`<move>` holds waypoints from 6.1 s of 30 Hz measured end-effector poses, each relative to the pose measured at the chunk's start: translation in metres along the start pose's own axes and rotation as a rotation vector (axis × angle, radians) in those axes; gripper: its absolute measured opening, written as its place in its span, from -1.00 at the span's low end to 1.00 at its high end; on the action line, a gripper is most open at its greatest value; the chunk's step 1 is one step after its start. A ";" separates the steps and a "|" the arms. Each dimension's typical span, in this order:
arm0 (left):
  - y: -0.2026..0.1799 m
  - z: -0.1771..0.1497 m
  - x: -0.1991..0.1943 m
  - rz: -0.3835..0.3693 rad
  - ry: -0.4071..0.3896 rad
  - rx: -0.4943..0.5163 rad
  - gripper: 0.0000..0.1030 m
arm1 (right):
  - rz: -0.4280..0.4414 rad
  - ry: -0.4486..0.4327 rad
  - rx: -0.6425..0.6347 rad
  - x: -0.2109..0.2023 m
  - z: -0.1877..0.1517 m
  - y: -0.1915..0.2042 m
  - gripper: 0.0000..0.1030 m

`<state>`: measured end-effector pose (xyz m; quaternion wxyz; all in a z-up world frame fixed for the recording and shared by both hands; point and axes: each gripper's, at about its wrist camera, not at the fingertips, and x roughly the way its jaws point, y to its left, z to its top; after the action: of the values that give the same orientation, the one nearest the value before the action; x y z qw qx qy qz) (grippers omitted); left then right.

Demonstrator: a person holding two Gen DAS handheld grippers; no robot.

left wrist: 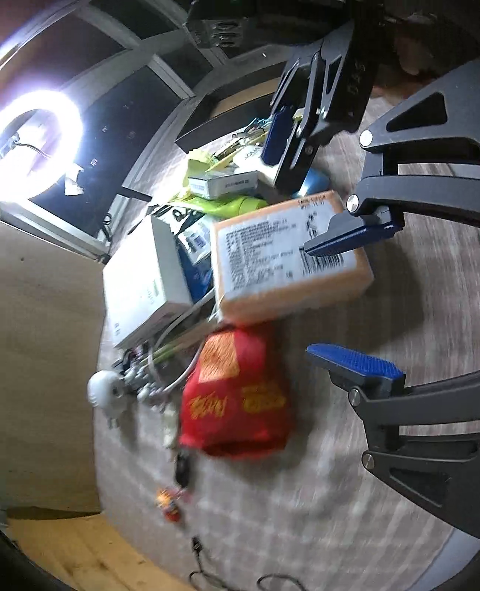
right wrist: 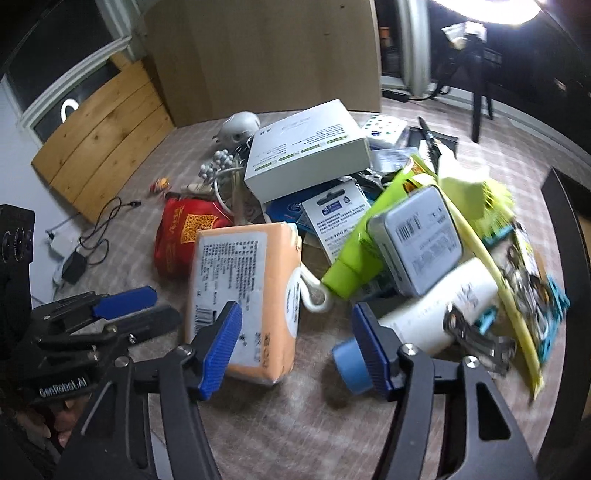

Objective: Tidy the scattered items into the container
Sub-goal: 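Grasp the orange-wrapped package with the left tool and lift it, then carry the package over the dark tray and open the left tool, then grasp the red cloth bag with the left tool while the right tool grasps chopsticks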

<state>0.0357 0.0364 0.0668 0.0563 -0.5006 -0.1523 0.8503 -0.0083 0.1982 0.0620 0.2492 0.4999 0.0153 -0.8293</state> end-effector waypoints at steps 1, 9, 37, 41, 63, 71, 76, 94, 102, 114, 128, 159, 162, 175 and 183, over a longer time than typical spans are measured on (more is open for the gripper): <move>-0.003 0.000 0.002 0.007 -0.001 -0.004 -0.10 | 0.015 0.012 -0.006 0.004 0.003 -0.001 0.19; -0.002 -0.002 0.020 -0.042 0.042 -0.094 -0.17 | 0.116 0.079 -0.033 0.031 0.009 -0.005 0.14; -0.052 0.006 -0.002 -0.025 -0.013 -0.034 -0.32 | 0.178 0.007 -0.041 -0.011 0.022 -0.017 -0.29; -0.083 0.017 -0.001 -0.053 -0.024 0.014 -0.31 | 0.146 -0.033 -0.019 -0.038 0.023 -0.039 -0.29; -0.344 0.021 0.069 -0.263 0.063 0.348 -0.31 | -0.121 -0.201 0.298 -0.182 -0.053 -0.254 -0.29; -0.426 0.008 0.093 -0.354 0.106 0.423 -0.31 | -0.244 -0.220 0.394 -0.223 -0.088 -0.321 -0.29; -0.456 0.001 0.105 -0.382 0.140 0.470 -0.32 | -0.298 -0.215 0.441 -0.234 -0.103 -0.344 -0.20; -0.426 0.006 0.094 -0.300 0.104 0.482 -0.29 | -0.311 -0.246 0.428 -0.224 -0.090 -0.338 0.32; -0.348 0.021 0.067 -0.187 0.043 0.378 -0.28 | -0.166 -0.218 0.301 -0.188 -0.050 -0.297 0.32; -0.164 0.059 0.006 -0.007 -0.077 0.100 -0.27 | -0.028 -0.214 0.100 -0.136 0.027 -0.188 0.32; 0.043 0.046 -0.022 0.120 -0.071 -0.155 -0.27 | 0.170 -0.115 -0.084 -0.067 0.068 -0.047 0.32; 0.115 0.074 0.059 -0.102 0.141 -0.138 0.16 | 0.106 0.222 -0.100 0.111 0.064 0.050 -0.16; 0.113 0.075 0.059 -0.087 0.122 -0.119 0.06 | 0.114 0.217 -0.099 0.115 0.065 0.050 -0.16; 0.126 0.071 0.042 -0.084 0.067 -0.141 -0.99 | 0.158 0.252 -0.058 0.117 0.061 0.047 -0.83; 0.123 0.065 0.037 -0.077 0.051 -0.128 -0.99 | 0.155 0.268 -0.050 0.116 0.052 0.048 -0.87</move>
<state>-0.0319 -0.0837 0.0264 0.0606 -0.5185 -0.2240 0.8230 -0.0738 0.0954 0.0015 0.3205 0.5992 0.0305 -0.7330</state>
